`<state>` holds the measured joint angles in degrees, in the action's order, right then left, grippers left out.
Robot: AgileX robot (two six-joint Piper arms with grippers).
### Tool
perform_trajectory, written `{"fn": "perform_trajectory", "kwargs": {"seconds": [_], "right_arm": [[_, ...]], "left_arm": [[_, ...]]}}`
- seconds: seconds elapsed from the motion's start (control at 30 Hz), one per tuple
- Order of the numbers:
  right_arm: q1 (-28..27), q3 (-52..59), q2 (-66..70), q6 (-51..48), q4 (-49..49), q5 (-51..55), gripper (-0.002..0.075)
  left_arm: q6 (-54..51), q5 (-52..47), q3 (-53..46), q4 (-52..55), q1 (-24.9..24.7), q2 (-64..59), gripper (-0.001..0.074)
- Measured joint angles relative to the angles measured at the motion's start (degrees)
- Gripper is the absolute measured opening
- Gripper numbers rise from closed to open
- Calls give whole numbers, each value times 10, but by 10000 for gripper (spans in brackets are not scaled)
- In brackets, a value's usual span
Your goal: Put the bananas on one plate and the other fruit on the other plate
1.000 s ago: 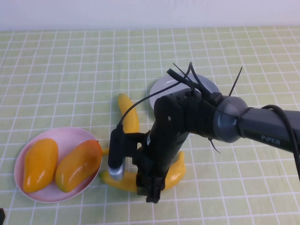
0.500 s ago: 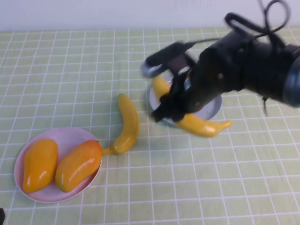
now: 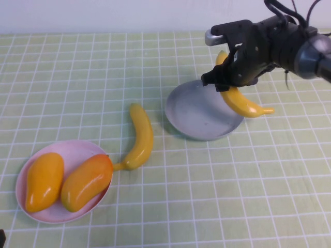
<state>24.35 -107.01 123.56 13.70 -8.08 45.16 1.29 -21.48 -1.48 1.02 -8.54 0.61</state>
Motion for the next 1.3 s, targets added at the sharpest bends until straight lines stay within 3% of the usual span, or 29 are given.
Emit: {"fn": "perform_trajectory", "kwargs": {"seconds": [0.37,0.43,0.53,0.67,0.83,1.17,1.3], "right_arm": [[1,-154,112,-89,87,84,312],[1,-159,116,-90,89,99,369],[1,-161,119,-90,90,110,512],[1,-172,109,-90,90,126,588],[9,-216,83,-82,92,165,580],[128,-243,96,-67,185,184,529],[143,-243,122,-51,193,173,528]], "left_arm": [[0,0,0,0,0,0,0],[0,0,0,0,0,0,0],[0,0,0,0,0,0,0],[0,0,0,0,0,0,0],[0,0,0,0,0,0,0],[0,0,0,0,0,0,0],[0,0,0,0,0,0,0]]}}
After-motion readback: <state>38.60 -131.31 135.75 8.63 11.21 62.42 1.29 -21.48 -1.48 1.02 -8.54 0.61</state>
